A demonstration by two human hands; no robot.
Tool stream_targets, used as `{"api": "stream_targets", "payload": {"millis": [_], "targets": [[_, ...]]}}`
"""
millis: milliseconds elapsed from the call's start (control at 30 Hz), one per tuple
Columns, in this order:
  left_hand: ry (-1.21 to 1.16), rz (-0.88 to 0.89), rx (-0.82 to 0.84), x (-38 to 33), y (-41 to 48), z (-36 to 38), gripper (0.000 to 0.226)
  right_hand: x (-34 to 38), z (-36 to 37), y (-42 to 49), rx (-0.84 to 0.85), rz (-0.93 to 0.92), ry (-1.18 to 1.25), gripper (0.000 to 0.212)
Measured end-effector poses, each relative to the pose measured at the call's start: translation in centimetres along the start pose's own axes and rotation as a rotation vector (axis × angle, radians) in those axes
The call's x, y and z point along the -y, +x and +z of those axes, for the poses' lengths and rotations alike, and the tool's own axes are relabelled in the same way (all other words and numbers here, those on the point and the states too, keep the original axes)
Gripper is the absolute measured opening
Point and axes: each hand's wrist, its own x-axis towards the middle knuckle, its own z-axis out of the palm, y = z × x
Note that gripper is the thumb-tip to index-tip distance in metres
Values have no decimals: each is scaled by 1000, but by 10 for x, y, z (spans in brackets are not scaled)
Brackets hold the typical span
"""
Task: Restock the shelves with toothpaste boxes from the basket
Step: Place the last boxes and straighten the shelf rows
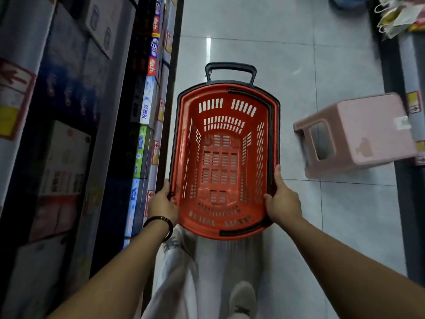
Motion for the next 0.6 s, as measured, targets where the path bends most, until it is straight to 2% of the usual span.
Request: {"api": "stream_targets", "payload": {"millis": [267,600], "targets": [[92,-57,-34,61,-73,20,69,-68,27,-64,33,-19,-19,96],[42,-68,1,137,-177,36,66,-148,68,-165,40,-13,2,93]]}}
